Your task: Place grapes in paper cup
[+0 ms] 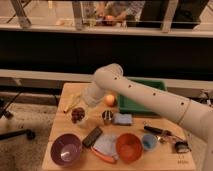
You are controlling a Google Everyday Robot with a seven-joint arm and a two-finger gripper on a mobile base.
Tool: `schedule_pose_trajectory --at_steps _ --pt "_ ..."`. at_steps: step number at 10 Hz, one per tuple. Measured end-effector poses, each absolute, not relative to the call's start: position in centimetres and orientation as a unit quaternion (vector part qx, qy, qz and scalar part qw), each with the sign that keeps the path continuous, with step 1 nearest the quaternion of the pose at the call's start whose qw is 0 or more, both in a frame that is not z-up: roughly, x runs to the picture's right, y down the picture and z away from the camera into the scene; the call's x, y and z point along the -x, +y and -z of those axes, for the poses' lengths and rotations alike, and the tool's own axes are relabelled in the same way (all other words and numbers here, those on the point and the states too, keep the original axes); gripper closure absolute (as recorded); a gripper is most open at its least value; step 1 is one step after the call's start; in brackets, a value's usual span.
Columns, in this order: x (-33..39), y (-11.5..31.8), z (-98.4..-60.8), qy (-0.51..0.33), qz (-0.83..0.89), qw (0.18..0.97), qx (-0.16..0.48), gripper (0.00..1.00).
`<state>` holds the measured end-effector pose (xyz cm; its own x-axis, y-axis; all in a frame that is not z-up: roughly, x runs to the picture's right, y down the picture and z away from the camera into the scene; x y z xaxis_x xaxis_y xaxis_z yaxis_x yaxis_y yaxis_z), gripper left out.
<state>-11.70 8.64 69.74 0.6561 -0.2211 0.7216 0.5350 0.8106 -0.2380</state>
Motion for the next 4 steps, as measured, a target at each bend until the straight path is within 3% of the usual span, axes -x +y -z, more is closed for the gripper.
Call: schedule_pose_trajectory --at_steps 4 --pt "11.83 8.64 -69.27 -0.359 0.216 0.881 0.220 0.32"
